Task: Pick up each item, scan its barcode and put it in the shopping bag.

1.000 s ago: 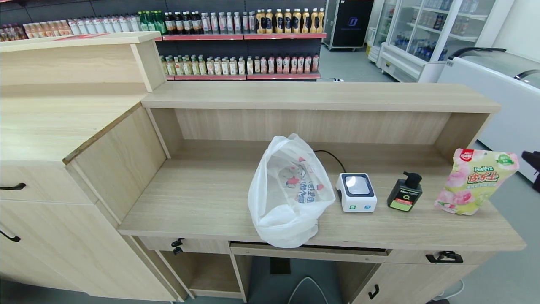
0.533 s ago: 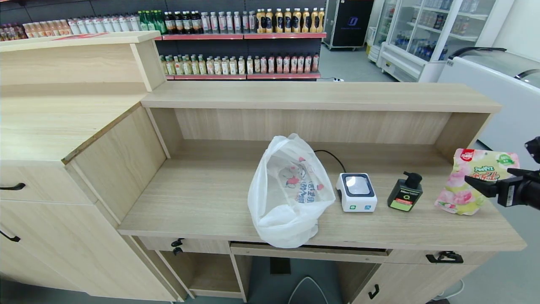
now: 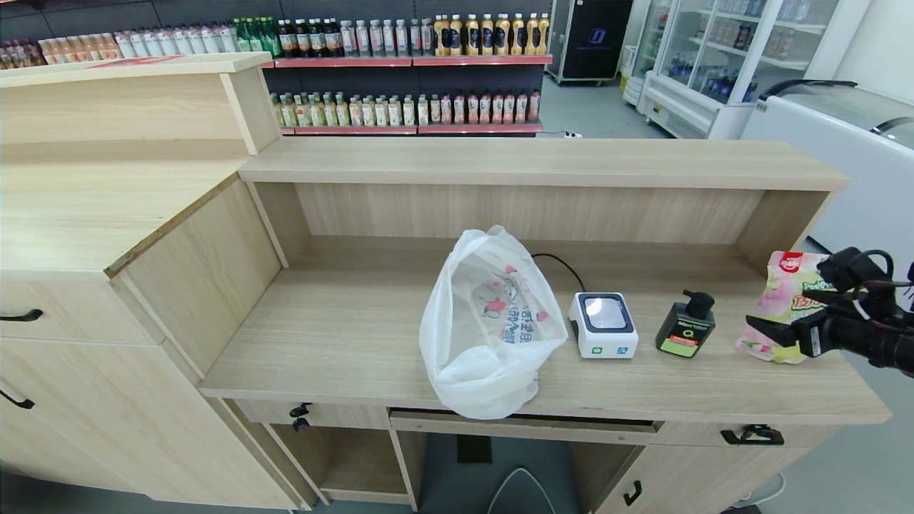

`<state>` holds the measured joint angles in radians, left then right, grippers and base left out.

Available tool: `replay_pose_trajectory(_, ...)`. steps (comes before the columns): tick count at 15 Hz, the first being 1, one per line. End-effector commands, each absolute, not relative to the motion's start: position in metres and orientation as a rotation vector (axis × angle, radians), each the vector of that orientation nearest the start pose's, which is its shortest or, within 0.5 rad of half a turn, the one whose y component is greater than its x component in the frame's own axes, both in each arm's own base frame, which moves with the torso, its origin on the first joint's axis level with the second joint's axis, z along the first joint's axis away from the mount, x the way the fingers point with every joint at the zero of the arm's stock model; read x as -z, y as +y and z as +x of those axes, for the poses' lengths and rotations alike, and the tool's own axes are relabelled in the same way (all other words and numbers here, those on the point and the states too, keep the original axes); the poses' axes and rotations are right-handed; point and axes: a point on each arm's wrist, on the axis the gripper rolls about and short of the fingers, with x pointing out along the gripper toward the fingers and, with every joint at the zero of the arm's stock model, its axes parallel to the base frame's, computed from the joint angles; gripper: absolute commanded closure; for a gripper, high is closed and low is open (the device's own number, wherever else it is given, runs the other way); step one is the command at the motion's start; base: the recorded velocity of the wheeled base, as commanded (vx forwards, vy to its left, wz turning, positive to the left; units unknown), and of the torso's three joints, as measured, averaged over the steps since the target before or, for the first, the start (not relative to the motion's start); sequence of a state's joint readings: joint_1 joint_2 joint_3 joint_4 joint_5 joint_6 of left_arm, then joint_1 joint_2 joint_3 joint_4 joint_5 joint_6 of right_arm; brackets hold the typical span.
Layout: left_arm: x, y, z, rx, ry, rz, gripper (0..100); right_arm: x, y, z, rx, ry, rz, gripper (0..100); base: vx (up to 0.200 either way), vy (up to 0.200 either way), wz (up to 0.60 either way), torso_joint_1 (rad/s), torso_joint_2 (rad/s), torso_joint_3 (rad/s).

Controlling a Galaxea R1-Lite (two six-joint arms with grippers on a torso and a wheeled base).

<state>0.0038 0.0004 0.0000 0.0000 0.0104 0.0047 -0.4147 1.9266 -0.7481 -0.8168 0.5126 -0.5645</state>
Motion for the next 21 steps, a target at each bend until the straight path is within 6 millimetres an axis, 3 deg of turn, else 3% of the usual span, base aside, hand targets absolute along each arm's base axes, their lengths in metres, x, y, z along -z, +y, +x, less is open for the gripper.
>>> replay_pose_trajectory(1, -0.075, 0.000, -0.023, -0.015, 0.000, 0.005, 100, -0.089, -0.123, 0.327, -0.260, 0.314, -0.397, 0, 0.000, 0.000, 0.00, 0.000, 0.00, 0.000)
replay_pose_trajectory(8, -0.075, 0.000, -0.023, -0.015, 0.000, 0.005, 100, -0.057, -0.101, 0.370, -0.416, 0.297, -0.476, 0, 0.000, 0.000, 0.00, 0.000, 0.00, 0.000)
replay_pose_trajectory(21, -0.075, 0.000, -0.023, -0.015, 0.000, 0.005, 100, -0.019, -0.072, 0.409, -0.579, 0.284, -0.459, 0, 0.000, 0.000, 0.00, 0.000, 0.00, 0.000)
